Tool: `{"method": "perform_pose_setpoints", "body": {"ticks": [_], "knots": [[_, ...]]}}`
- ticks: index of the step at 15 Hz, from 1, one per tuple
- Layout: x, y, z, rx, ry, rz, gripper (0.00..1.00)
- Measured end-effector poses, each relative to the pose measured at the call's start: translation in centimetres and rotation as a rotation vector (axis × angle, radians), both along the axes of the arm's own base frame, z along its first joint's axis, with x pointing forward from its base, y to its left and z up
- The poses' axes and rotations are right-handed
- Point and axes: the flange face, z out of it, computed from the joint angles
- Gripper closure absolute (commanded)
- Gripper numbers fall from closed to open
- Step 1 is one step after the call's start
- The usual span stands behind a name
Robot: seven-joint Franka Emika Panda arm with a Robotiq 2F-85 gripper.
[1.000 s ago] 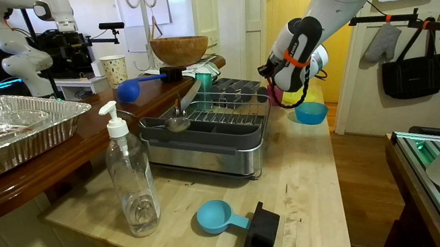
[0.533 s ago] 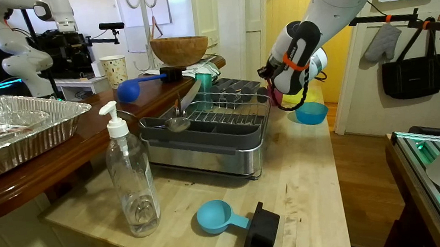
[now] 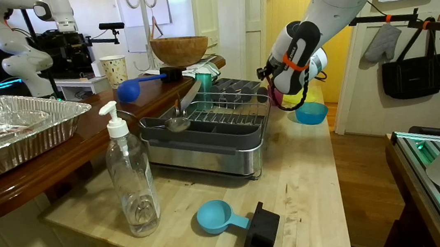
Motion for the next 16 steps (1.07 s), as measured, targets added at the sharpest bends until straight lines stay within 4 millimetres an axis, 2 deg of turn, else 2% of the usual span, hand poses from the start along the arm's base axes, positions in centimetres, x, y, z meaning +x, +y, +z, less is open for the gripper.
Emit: {"method": "perform_pose_setpoints", "body": {"ticks": [1,2,7,16], "knots": [[0.0,0.0,0.0,0.0,0.0,0.0,0.02],[0.0,0.0,0.0,-0.001,0.0,0.001,0.0],[0.2,0.3,0.5,0.0,-0.008,0.01,0.0],[0.0,-1.0,5.3,0.02,-0.061,0.024,0.0]]}}
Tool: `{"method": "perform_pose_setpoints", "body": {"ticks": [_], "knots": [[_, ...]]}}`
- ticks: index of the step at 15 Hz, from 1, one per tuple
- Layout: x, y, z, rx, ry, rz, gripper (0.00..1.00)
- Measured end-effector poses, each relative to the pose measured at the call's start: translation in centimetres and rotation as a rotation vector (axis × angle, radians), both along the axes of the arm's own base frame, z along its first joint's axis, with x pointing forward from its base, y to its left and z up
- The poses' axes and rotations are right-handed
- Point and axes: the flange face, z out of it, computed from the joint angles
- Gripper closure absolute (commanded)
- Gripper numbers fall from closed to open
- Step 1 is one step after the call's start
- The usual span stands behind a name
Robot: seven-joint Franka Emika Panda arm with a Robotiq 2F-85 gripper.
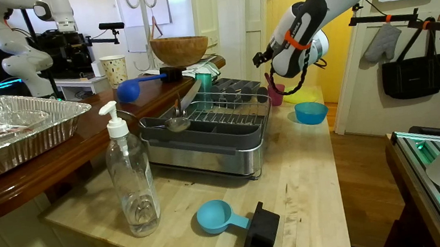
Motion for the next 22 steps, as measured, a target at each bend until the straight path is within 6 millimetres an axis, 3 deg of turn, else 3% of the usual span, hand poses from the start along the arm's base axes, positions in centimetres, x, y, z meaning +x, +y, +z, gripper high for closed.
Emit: {"method": "perform_pose_setpoints", "body": {"ticks": [7,16,22], "knots": [[-0.9,-1.6,2.5,0.099,0.101,0.023,0.0],[-3.5,-6.1,6.0,0.275,0.264,-0.059,0.0],[-3.7,-6.2,6.9,0.34,0.331,-0.041,0.0]]}}
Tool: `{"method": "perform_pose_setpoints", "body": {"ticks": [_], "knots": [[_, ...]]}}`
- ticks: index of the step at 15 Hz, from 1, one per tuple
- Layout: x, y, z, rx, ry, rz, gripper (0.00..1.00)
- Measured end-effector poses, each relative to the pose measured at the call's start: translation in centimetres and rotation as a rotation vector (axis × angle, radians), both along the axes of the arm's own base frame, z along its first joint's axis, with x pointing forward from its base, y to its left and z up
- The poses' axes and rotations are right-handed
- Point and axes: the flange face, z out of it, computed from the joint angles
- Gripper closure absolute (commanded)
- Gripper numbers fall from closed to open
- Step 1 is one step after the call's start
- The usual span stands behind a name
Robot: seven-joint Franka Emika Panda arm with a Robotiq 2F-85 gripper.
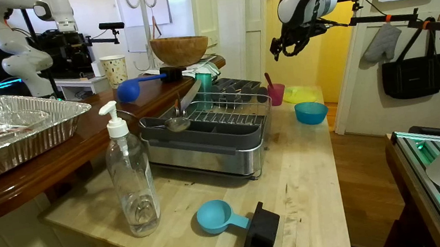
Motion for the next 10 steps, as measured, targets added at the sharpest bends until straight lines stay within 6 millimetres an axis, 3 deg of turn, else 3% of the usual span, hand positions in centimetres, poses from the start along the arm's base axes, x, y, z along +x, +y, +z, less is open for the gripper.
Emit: {"method": "perform_pose_setpoints", "body": {"ticks": [10], "knots": [[-0.69,0.25,-0.58,0.125,0.05,0.059,0.0]]}}
